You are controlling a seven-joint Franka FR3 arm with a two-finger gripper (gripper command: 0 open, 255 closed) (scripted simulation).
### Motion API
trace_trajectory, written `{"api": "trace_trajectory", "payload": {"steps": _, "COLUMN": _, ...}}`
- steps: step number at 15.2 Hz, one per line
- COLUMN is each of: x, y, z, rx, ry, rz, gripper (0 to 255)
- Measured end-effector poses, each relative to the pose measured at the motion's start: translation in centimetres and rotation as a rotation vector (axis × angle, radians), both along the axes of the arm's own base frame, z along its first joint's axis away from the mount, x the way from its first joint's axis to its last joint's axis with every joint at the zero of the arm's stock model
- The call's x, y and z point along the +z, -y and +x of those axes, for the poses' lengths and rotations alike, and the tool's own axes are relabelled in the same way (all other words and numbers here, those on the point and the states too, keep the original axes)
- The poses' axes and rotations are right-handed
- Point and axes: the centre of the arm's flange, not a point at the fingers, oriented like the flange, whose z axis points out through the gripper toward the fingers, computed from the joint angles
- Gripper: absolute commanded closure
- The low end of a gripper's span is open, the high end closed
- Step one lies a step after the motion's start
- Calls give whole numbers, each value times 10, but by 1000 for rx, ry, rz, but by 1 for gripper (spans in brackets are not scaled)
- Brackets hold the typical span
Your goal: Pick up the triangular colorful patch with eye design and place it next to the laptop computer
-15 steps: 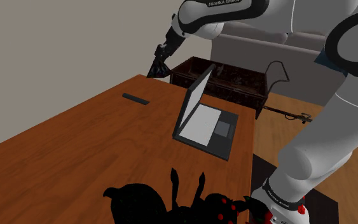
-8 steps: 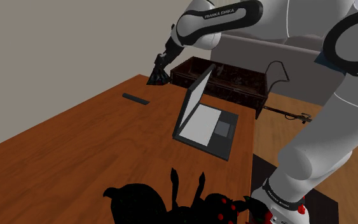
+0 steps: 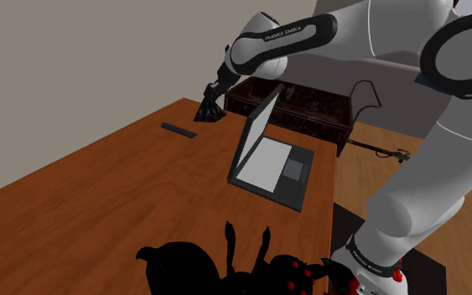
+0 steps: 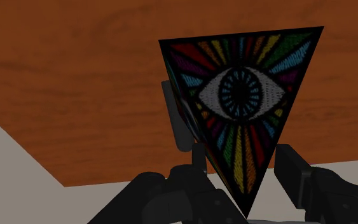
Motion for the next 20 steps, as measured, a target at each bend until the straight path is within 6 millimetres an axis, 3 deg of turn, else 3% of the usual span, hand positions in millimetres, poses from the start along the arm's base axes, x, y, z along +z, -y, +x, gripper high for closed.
{"api": "trace_trajectory", "payload": {"steps": 20, "x": -101, "y": 1, "z": 0, "rx": -3, "ry": 7, "rz": -2, "gripper": 255}}
